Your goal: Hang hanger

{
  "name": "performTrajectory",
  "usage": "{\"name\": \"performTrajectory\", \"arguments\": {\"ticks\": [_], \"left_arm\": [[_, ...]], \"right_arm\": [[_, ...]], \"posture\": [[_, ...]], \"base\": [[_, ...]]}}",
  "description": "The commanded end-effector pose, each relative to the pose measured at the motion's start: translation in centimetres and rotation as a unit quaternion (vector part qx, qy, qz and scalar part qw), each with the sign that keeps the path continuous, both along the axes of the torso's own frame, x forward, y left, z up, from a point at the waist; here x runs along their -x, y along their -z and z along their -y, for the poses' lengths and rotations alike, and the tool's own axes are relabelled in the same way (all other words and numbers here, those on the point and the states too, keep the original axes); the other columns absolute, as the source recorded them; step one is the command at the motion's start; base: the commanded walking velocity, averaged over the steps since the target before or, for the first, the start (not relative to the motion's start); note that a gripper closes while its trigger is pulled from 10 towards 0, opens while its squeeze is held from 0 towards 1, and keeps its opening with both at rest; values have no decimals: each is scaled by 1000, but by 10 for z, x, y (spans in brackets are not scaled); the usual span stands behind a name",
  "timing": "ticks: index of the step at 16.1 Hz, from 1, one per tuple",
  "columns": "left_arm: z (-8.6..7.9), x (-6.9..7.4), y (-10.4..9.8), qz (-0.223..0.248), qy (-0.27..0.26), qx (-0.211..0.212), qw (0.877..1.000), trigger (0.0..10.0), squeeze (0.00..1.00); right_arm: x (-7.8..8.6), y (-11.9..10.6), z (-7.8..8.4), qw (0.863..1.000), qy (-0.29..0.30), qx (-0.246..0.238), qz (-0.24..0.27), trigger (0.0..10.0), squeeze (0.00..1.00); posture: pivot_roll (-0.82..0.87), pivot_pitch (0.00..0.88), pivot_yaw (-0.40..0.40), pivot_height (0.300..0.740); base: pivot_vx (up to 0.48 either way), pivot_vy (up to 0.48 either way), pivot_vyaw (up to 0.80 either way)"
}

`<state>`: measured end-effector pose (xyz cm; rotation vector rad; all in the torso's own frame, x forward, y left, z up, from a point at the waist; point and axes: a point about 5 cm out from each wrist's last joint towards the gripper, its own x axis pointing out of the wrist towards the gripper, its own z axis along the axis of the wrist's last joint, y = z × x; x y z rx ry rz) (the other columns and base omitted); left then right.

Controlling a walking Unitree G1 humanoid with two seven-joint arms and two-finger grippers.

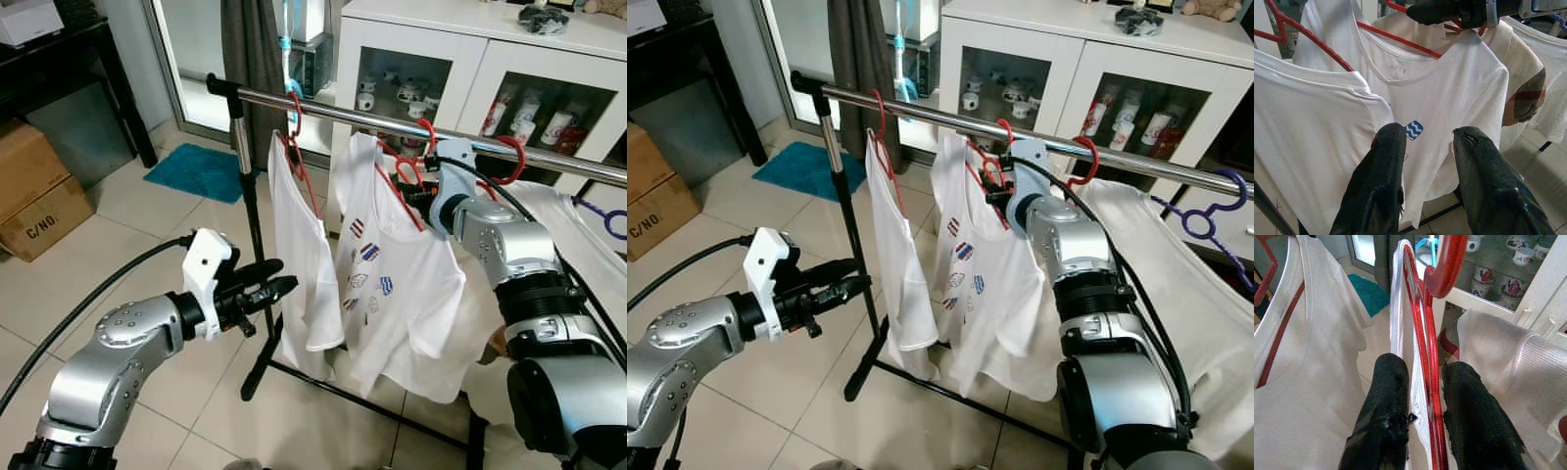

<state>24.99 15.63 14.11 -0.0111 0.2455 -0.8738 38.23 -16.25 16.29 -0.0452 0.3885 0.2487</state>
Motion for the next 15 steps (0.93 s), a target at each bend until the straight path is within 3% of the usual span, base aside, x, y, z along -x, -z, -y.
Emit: {"name": "performTrajectory", "arguments": {"ticks": [1, 4, 11, 15], "left_arm": [[3, -1, -8, 14, 7, 1, 1000, 10000, 0], [4, -2, -9, 54, 1, -29, 998, 10000, 0], [3, -5, -5, 71, -30, -58, 995, 10000, 0], [6, -8, 1, 77, -76, -64, 992, 10000, 0]], "right_arm": [[-2, -5, -1, 1000, -4, -2, 5, 0, 0], [-2, -4, -2, 1000, -7, -3, 5, 0, 0], [0, -6, -3, 1000, -9, -7, 12, 0, 0], [3, -29, 0, 994, 3, -35, 99, 0, 0]], "posture": [[20, 0, 1, 740], [15, 0, 0, 740], [7, 0, -6, 740], [10, 0, -15, 740]], "base": [[0, 0, 0], [0, 0, 0], [0, 0, 0], [0, 0, 0]]}}
